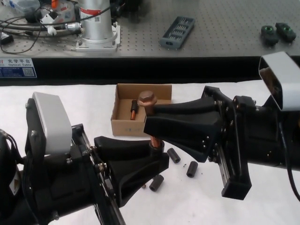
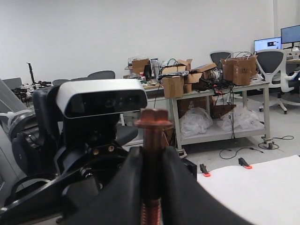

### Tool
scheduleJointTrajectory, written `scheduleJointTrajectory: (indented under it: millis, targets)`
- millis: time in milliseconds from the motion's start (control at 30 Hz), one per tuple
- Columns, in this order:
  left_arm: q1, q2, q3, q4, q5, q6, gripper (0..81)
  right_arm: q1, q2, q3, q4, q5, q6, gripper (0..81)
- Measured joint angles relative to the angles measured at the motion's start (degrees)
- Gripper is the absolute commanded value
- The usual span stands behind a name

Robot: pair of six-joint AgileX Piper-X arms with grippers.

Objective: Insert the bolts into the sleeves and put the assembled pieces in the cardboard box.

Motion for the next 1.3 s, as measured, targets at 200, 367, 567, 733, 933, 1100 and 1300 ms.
scheduleJointTrajectory:
  millis: [200, 367, 567, 733, 933, 1100, 1300]
  targets:
    - [0.0, 0.0, 0.4, -1.3, -1.4, 0.0, 5.8, 0.0, 0.0, 0.0, 0.0, 0.1, -0.1, 25.1]
    - [0.0, 0.0, 0.4, -4.0, -2.4, -0.4, 5.8, 0.0, 0.0, 0.3, 3.0, 0.9, -0.3, 41.2]
    - [0.0, 0.0, 0.4, -4.0, -3.1, -0.4, 5.8, 0.0, 0.0, 0.3, 3.7, 3.0, -0.3, 41.2]
    - [0.0, 0.0, 0.4, -4.1, -9.0, -1.1, 5.8, -1.8, -0.3, 0.4, 4.4, 3.8, 0.6, 32.0]
    - [0.0, 0.0, -2.2, 0.6, -16.8, -3.9, 5.8, -8.0, -3.9, 0.7, 5.4, 3.8, 0.8, 15.9]
    - [0.2, 0.3, -8.1, 14.7, -18.1, -4.1, 5.8, -14.9, -9.8, 0.7, 11.8, 0.2, 1.0, 1.7]
    - [4.2, 6.2, -18.6, 27.5, -19.2, -4.2, 5.8, -17.0, -14.3, 0.7, 23.0, -3.4, 1.0, 3.7]
